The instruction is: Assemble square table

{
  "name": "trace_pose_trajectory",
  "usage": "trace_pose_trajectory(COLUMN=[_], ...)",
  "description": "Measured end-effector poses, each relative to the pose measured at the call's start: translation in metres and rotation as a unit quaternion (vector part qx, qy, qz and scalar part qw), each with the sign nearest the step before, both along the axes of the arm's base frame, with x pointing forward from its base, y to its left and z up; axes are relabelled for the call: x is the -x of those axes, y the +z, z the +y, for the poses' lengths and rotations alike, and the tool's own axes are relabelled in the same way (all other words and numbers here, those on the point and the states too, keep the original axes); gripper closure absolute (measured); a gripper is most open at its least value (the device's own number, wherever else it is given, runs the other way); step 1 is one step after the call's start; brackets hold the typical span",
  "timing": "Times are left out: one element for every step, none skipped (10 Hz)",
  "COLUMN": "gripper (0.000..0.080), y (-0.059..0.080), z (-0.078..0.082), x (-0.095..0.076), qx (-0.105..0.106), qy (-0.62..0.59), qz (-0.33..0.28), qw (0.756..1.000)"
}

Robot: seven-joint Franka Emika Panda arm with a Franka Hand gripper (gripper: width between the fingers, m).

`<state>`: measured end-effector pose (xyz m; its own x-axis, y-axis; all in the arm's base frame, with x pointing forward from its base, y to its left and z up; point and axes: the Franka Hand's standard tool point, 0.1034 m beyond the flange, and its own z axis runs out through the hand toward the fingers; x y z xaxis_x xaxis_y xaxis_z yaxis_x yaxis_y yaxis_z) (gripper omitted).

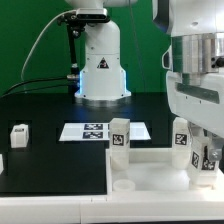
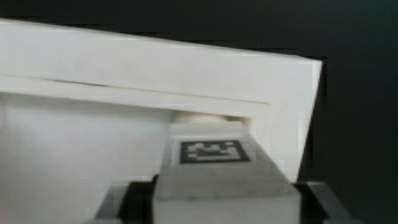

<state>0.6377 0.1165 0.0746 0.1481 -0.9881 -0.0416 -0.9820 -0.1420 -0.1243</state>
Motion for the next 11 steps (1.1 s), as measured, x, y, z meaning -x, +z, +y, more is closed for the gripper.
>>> trace_pose_trajectory(gripper=[0.0409, 0.027, 0.0188, 0.0188, 0.0156, 0.0151, 0.0151, 0.015, 0.015, 0.015, 0.015], y=[0.001, 0.005, 0.006, 0.006, 0.005, 0.005, 0.006, 0.01, 0.011, 0.01, 0.01], z=[0.002, 0.006, 0.008, 0.01, 0.009, 0.008, 0.007, 0.005, 0.002, -0.002, -0.001], x=[-0.001, -0.003, -0.005, -0.004, -0.004, -0.004, -0.006, -0.013, -0.015, -0.015, -0.015], qx=[0.008, 0.019, 0.038, 0.044, 0.048, 0.052, 0.067, 0.095, 0.11, 0.116, 0.114], qy=[0.055, 0.136, 0.257, 0.311, 0.343, 0.374, 0.442, 0.534, 0.596, 0.627, 0.613], qz=[-0.004, -0.012, -0.024, -0.027, -0.028, -0.03, -0.035, -0.05, -0.053, -0.054, -0.054], qw=[0.998, 0.99, 0.965, 0.949, 0.938, 0.925, 0.894, 0.839, 0.794, 0.769, 0.78])
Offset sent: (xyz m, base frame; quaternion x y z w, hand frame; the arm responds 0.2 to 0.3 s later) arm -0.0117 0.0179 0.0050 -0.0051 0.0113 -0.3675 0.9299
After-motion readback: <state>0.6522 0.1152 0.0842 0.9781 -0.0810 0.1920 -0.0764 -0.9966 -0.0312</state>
